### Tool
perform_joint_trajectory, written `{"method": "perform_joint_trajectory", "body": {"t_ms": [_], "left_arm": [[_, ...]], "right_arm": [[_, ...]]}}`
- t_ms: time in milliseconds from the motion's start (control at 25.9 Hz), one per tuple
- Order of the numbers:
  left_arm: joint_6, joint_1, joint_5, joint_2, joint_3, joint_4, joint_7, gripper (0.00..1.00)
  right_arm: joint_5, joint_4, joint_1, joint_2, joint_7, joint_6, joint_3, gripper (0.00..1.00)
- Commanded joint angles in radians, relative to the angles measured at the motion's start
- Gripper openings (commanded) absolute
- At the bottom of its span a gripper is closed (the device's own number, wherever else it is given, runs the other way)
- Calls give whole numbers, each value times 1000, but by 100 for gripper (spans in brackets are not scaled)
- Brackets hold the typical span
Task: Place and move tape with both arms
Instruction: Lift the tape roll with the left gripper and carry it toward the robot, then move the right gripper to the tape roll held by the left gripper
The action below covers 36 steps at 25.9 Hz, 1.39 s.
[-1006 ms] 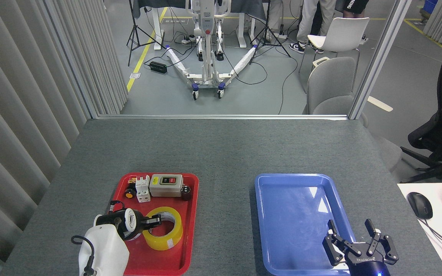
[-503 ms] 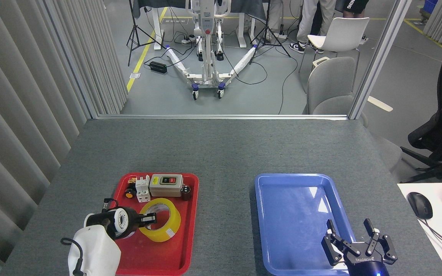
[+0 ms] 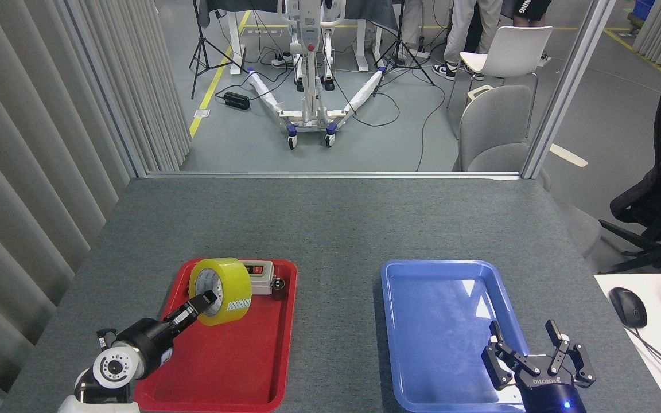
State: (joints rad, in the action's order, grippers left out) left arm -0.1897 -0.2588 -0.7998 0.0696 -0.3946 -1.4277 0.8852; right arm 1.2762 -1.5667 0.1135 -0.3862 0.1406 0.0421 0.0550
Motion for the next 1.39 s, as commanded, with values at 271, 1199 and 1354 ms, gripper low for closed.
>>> {"method": "perform_joint_trajectory", "body": {"t_ms": [271, 1199, 1354], "left_arm": [[-246, 93, 266, 38, 97, -50, 296, 0], [-192, 286, 649, 45, 355, -83, 454, 0], [-160, 286, 660, 45, 373, -96, 434, 0]], "right_arm": [[-23, -3, -52, 7, -12, -34, 6, 100], [-485, -55, -23, -306, -6, -392, 252, 100], [-555, -55, -31, -347, -13, -631, 309, 100]]}}
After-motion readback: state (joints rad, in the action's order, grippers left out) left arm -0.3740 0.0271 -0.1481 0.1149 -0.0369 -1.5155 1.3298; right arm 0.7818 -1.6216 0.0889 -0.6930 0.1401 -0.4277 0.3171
